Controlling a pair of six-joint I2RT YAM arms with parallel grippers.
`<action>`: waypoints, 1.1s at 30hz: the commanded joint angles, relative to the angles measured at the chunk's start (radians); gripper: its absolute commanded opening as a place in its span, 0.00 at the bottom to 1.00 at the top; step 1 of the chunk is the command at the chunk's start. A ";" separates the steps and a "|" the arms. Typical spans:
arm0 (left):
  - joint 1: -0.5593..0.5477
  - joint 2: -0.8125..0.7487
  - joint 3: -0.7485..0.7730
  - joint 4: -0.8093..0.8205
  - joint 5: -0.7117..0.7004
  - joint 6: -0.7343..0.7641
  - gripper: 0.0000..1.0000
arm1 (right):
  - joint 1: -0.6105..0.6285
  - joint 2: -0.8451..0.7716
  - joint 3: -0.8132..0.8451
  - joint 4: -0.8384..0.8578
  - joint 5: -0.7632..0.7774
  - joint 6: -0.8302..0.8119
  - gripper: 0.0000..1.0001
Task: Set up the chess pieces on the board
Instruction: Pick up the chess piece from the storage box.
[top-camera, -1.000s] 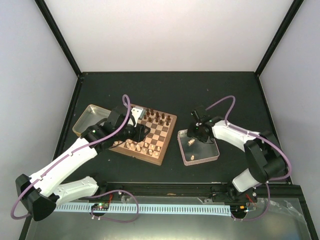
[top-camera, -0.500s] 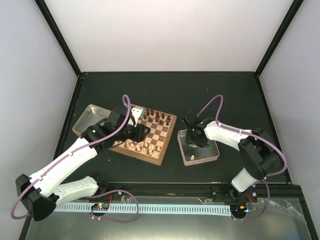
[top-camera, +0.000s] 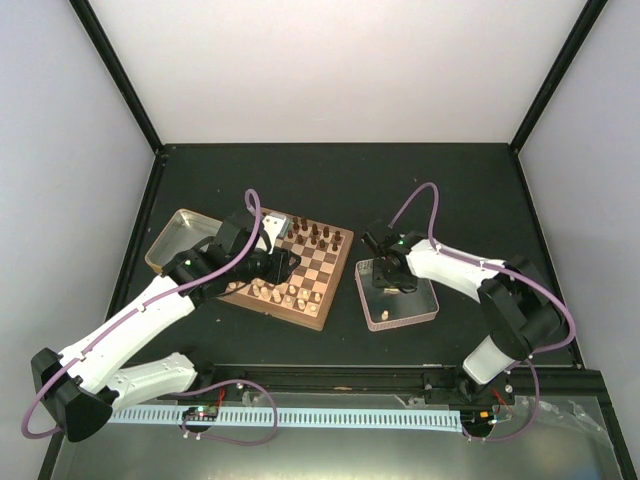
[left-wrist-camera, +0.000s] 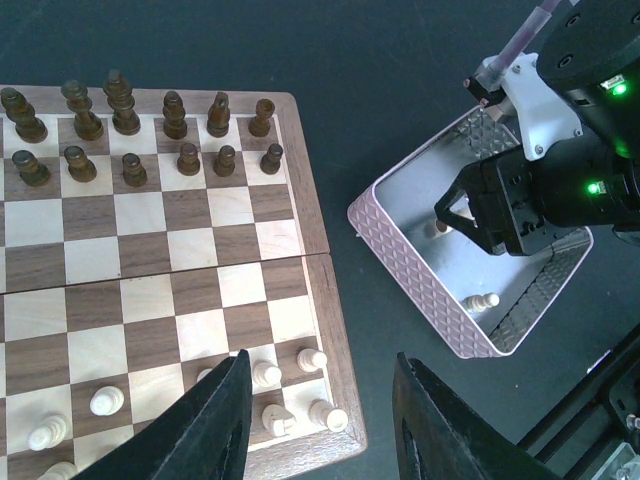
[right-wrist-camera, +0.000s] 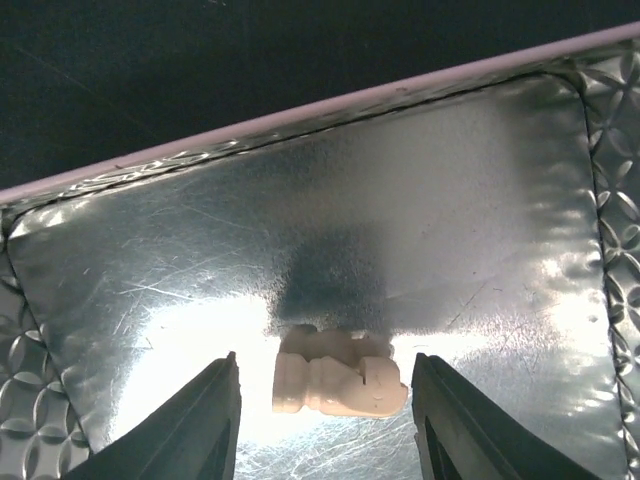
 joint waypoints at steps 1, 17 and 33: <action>-0.001 -0.002 0.021 -0.008 0.007 0.008 0.41 | 0.006 -0.046 -0.001 -0.022 0.007 0.006 0.49; -0.002 -0.006 0.014 0.008 0.030 0.013 0.41 | -0.001 -0.091 -0.109 0.106 -0.120 0.367 0.39; 0.000 -0.004 0.003 0.015 0.029 0.010 0.41 | -0.072 0.037 -0.027 0.089 -0.051 0.196 0.44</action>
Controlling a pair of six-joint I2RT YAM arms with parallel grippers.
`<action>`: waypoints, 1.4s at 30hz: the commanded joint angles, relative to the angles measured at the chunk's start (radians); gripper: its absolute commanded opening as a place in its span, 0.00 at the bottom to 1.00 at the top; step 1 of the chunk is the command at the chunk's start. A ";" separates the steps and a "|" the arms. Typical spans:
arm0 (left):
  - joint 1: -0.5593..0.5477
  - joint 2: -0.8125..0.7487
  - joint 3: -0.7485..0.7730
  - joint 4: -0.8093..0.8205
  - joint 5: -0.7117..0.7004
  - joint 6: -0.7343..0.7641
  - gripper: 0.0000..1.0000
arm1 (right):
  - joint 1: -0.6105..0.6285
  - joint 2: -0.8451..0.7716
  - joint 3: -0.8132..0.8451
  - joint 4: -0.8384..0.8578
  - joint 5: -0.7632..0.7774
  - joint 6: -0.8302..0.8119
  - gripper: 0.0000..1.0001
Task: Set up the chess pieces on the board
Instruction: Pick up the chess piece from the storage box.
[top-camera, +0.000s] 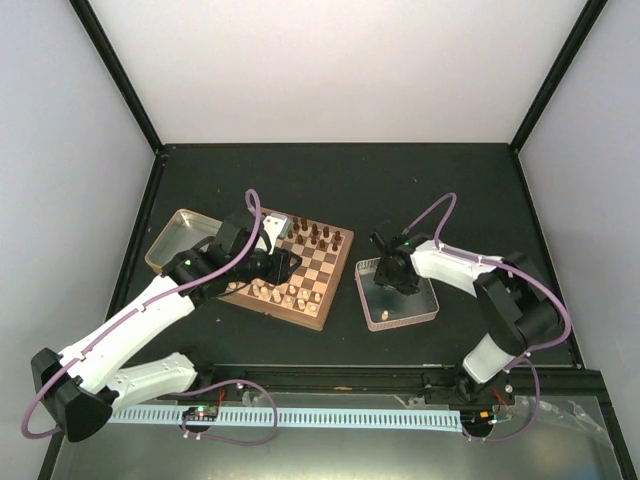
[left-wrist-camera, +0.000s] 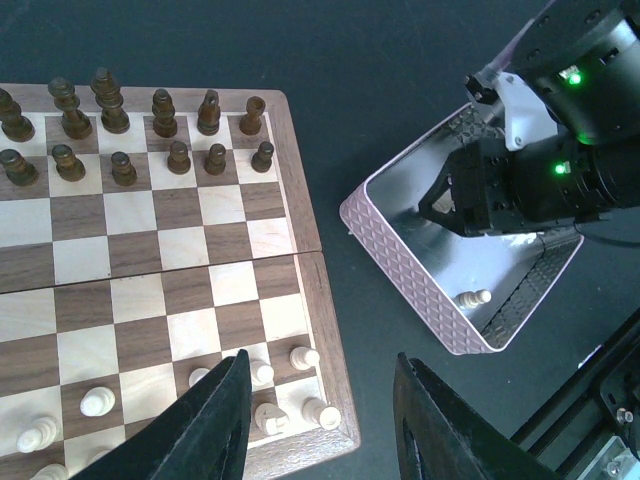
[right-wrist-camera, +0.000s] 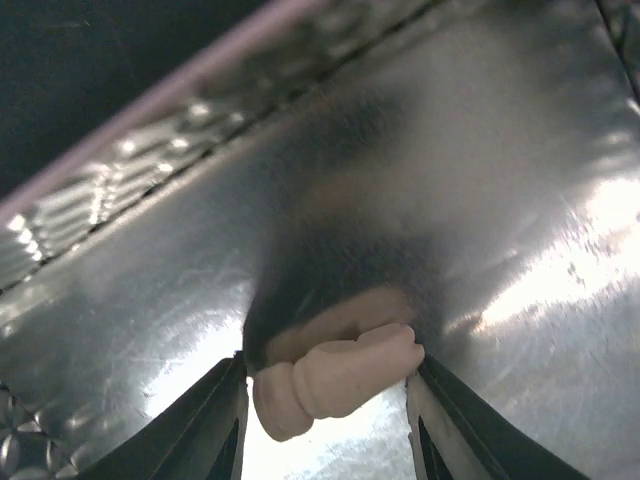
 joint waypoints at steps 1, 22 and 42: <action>-0.001 -0.003 0.003 0.011 0.013 0.010 0.41 | -0.006 0.042 0.060 -0.008 0.064 -0.081 0.44; 0.000 0.000 0.006 0.015 0.022 0.003 0.41 | 0.056 0.022 0.020 -0.101 0.136 -0.120 0.42; 0.003 -0.003 -0.001 0.050 0.020 -0.087 0.43 | 0.072 -0.175 -0.097 0.093 0.188 -0.219 0.07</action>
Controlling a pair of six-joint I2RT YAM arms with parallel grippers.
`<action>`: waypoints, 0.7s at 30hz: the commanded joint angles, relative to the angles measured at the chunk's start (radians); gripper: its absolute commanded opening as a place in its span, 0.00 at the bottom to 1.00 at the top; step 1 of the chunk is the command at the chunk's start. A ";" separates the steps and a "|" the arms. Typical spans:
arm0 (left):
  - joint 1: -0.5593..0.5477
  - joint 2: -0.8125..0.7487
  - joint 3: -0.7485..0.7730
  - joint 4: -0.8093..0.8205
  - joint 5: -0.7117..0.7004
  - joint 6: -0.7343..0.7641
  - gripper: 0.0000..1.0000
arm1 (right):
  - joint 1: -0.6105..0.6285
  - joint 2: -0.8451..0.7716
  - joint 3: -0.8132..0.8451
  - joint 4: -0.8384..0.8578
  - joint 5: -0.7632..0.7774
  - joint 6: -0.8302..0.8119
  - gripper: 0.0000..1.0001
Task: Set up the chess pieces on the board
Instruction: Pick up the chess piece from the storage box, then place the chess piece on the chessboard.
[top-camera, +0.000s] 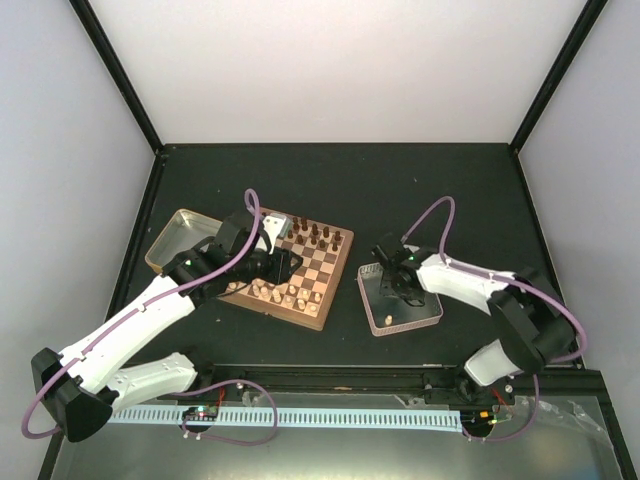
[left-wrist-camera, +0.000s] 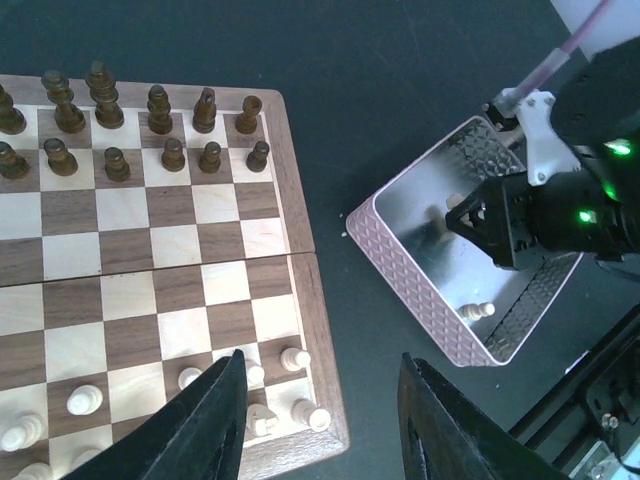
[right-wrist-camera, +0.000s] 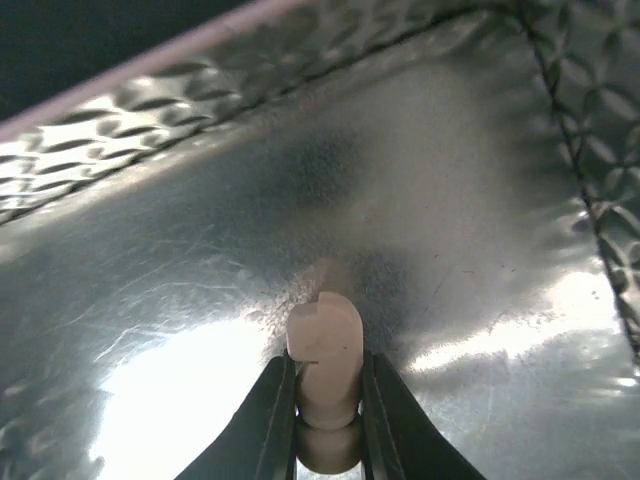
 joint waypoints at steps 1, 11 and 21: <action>0.006 -0.006 0.002 0.059 0.021 -0.073 0.44 | 0.023 -0.151 -0.023 0.122 0.076 -0.150 0.07; 0.036 -0.100 0.014 0.222 0.209 -0.132 0.64 | 0.095 -0.495 -0.118 0.637 -0.489 -0.529 0.07; 0.070 -0.062 0.046 0.266 0.513 -0.173 0.68 | 0.193 -0.513 -0.028 0.660 -0.680 -0.753 0.07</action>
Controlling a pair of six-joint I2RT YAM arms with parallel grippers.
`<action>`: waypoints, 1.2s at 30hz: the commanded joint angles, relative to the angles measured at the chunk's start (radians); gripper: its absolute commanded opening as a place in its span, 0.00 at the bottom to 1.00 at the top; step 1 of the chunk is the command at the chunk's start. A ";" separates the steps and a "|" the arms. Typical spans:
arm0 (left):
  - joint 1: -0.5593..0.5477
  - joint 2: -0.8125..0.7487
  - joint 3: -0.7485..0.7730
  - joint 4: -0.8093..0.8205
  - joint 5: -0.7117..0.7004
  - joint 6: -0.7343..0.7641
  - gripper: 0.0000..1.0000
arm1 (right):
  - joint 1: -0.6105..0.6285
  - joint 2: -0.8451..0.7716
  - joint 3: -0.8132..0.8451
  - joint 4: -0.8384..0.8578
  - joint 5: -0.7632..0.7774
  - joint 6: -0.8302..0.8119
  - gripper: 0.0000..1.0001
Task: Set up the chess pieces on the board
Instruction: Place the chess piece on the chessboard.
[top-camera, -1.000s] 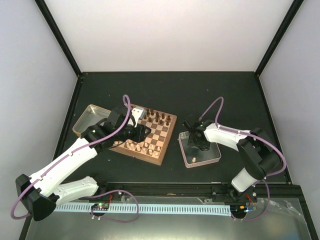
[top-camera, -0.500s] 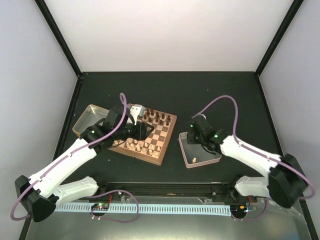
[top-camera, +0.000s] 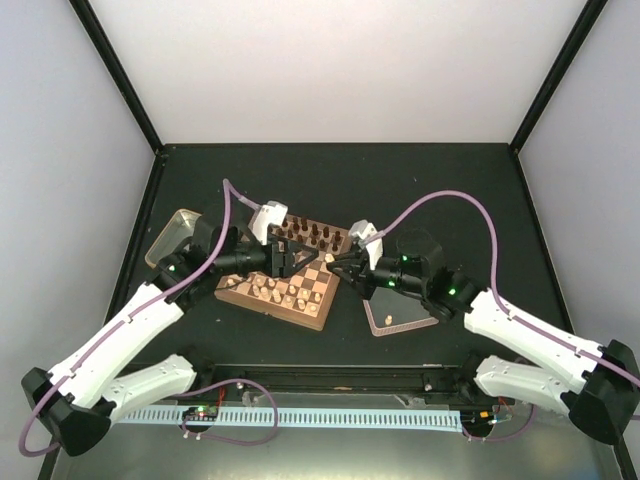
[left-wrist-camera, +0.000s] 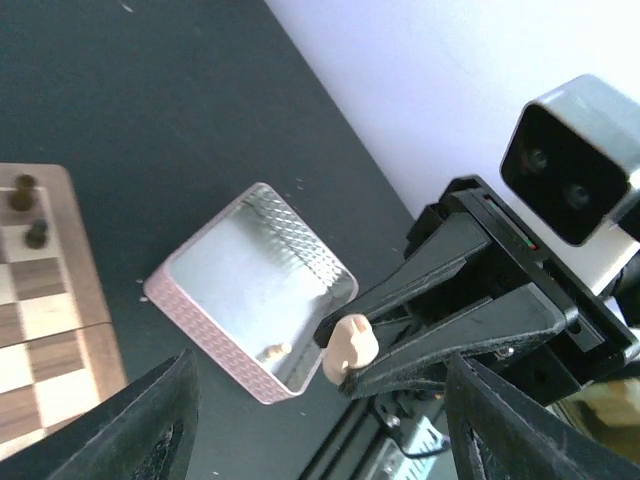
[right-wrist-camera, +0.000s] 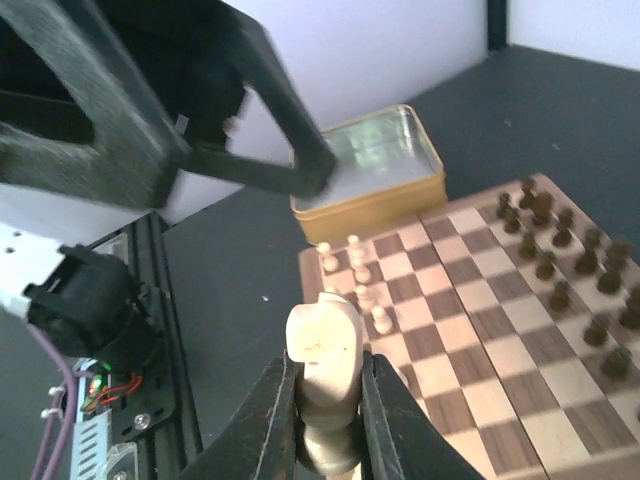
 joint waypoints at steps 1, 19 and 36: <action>0.008 0.033 0.049 0.063 0.203 -0.035 0.66 | 0.031 0.013 0.073 0.015 -0.106 -0.150 0.07; 0.011 0.147 0.096 -0.058 0.302 -0.014 0.02 | 0.079 0.093 0.178 -0.095 0.013 -0.227 0.08; 0.011 0.141 0.089 -0.124 0.336 0.011 0.02 | 0.079 0.134 0.174 -0.070 0.084 -0.202 0.08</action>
